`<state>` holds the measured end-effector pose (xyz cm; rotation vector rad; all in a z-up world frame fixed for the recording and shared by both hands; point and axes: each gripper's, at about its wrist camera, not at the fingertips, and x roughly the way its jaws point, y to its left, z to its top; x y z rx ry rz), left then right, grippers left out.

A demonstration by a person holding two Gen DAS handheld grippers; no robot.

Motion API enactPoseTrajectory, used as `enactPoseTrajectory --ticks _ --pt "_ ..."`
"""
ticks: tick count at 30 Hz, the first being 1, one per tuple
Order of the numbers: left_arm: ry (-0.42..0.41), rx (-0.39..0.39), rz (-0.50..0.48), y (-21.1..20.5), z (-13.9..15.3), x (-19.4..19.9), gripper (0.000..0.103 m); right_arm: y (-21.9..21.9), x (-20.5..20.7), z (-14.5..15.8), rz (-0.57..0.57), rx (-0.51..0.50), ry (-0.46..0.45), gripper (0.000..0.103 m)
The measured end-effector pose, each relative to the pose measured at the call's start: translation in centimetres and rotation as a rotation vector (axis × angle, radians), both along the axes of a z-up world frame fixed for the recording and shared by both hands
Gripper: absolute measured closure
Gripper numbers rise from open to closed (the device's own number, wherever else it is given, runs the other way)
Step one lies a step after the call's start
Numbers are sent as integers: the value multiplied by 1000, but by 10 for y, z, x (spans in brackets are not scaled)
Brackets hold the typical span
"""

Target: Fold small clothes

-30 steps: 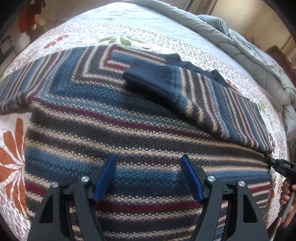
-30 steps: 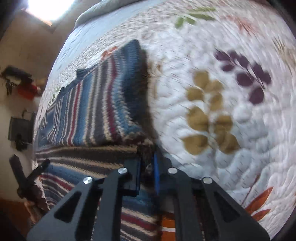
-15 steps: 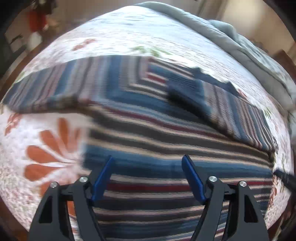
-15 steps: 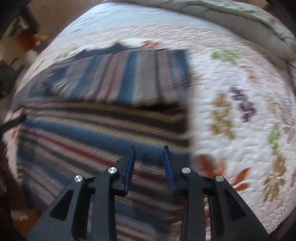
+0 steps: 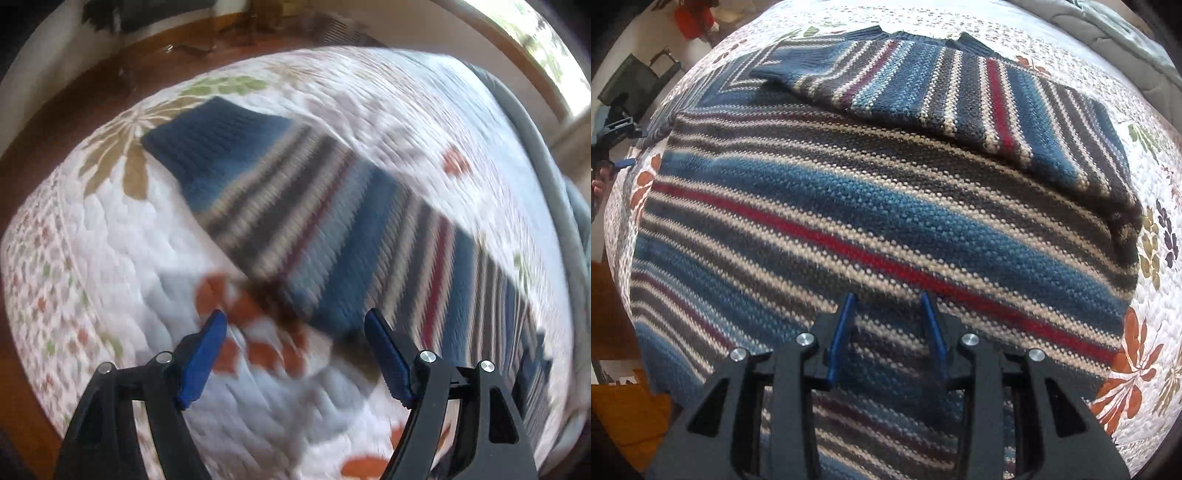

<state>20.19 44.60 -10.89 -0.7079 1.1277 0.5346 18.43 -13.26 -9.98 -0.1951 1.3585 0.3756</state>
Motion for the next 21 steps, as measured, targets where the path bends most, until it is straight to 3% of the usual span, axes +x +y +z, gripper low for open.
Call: enactPoseTrajectory --ticks 9,11,12,13,16,21 --pt "-141 -153 95 44 -10 16 28 -1 15 -10 -9 25 9 60" --pt "-142 -163 121 51 -14 16 47 -12 9 -7 -11 36 11 60" --pt "-137 -162 138 54 -16 16 69 -13 10 -7 -10 38 10 60" --pt "-137 -160 150 57 -16 16 83 -14 8 -10 -9 39 8 60" --pt "-201 -180 177 58 -13 13 89 -16 3 -10 1 45 -1 59" --pt "-287 -10 62 15 26 28 90 -21 -10 -7 0 66 2 57"
